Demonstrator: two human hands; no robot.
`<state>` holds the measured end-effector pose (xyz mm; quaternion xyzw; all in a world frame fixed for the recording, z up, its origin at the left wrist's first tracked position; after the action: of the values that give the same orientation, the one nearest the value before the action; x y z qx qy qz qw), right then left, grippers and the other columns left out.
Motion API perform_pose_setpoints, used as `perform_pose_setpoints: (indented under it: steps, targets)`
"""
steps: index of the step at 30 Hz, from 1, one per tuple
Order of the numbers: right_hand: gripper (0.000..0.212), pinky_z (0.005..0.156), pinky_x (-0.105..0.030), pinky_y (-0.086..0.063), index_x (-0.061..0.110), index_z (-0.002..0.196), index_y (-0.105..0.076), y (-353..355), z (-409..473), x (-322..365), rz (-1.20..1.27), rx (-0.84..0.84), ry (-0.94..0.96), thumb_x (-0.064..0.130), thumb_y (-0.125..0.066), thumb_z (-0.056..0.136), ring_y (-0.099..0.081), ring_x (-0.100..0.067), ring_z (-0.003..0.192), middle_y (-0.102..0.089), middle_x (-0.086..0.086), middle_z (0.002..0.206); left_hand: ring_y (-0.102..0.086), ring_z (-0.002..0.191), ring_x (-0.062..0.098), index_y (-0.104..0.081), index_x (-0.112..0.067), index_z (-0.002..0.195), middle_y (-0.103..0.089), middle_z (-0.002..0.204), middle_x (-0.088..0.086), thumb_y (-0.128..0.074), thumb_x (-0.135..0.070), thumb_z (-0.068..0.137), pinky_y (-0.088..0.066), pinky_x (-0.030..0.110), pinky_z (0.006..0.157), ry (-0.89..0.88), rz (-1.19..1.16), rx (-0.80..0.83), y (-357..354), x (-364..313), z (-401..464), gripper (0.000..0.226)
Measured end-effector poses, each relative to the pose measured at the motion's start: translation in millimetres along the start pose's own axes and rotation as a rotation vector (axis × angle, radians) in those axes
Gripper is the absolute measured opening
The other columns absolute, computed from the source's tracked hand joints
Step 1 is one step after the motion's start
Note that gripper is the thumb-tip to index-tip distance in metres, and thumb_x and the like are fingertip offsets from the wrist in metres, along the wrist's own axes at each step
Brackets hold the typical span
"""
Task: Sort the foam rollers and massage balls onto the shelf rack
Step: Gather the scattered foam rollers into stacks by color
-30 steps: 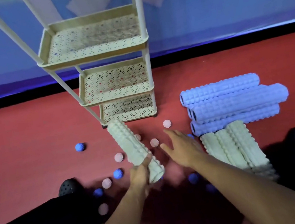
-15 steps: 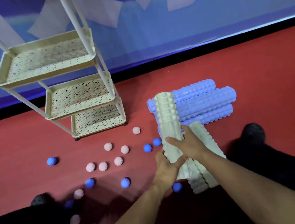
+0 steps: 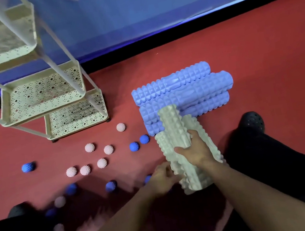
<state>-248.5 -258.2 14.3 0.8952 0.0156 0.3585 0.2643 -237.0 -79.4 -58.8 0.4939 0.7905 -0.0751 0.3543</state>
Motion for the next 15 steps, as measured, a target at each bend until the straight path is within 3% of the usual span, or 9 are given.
perform_pose_setpoints:
  steps: [4,5,7,9,11,13,15]
  targets:
    - [0.087,0.095,-0.04,-0.049,0.028,0.147,-0.034,-19,17,-25,-0.235,0.021,-0.046,0.046,-0.079,0.075,-0.057,-0.024,0.121,-0.053,0.0,0.136,-0.064,0.091,0.016,-0.061,-0.013,0.126,-0.07,0.112,0.007,-0.066,-0.069,0.067,-0.058,0.038,0.084,0.133,-0.197,-0.171,16,4,3,0.082]
    - [0.088,0.094,-0.04,-0.049,0.029,0.148,-0.033,-23,22,-29,-0.274,0.02,-0.051,0.048,-0.078,0.075,-0.056,-0.024,0.122,-0.053,0.0,0.137,-0.063,0.086,0.017,-0.06,-0.013,0.126,-0.069,0.109,0.007,-0.065,-0.062,0.077,-0.058,0.033,0.071,0.165,-0.241,-0.174,17,2,7,0.07]
    - [0.087,0.091,-0.039,-0.049,0.031,0.147,-0.035,-29,33,-36,-0.336,0.002,-0.05,0.051,-0.078,0.073,-0.056,-0.023,0.122,-0.053,0.002,0.137,-0.057,0.068,0.013,-0.062,-0.016,0.11,-0.063,0.087,0.001,-0.055,-0.042,0.099,-0.045,0.019,0.047,0.195,-0.316,-0.136,15,-10,15,0.029]
    - [0.084,0.087,-0.038,-0.048,0.031,0.142,-0.039,-31,44,-39,-0.369,-0.026,-0.047,0.053,-0.079,0.072,-0.057,-0.023,0.12,-0.055,0.004,0.133,-0.048,0.05,0.005,-0.059,-0.015,0.095,-0.053,0.067,-0.004,-0.045,-0.029,0.106,-0.035,0.015,0.04,0.208,-0.447,-0.117,8,-21,28,0.023]
    - [0.078,0.084,-0.039,-0.048,0.03,0.136,-0.043,-34,53,-43,-0.386,-0.053,-0.052,0.059,-0.076,0.072,-0.059,-0.024,0.117,-0.058,0.004,0.128,-0.05,0.052,0.002,-0.061,-0.009,0.107,-0.055,0.07,-0.007,-0.041,-0.026,0.107,-0.038,0.018,0.047,0.258,-0.577,-0.08,-1,-26,44,0.026]
    - [0.069,0.08,-0.039,-0.049,0.029,0.128,-0.047,-38,62,-46,-0.395,-0.091,-0.071,0.066,-0.07,0.075,-0.061,-0.024,0.113,-0.06,0.004,0.123,-0.06,0.074,0.007,-0.063,-0.015,0.118,-0.064,0.089,-0.009,-0.046,-0.042,0.103,-0.043,0.025,0.061,0.31,-0.675,-0.064,-11,-30,59,0.035]
    - [0.061,0.078,-0.039,-0.052,0.027,0.12,-0.051,-39,69,-49,-0.395,-0.106,-0.106,0.067,-0.065,0.077,-0.063,-0.023,0.107,-0.061,0.005,0.117,-0.062,0.089,0.009,-0.066,-0.027,0.11,-0.067,0.096,-0.013,-0.047,-0.052,0.1,-0.045,0.029,0.073,0.317,-0.703,-0.092,-17,-33,73,0.033]
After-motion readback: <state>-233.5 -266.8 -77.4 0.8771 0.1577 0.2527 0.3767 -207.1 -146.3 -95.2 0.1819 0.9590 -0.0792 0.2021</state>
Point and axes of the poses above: each hand's wrist, its own z-axis towards the middle knuckle, its own y-axis out of the back of the hand, x = y × z, the point moved 3 cm from there along z, towards the middle knuckle
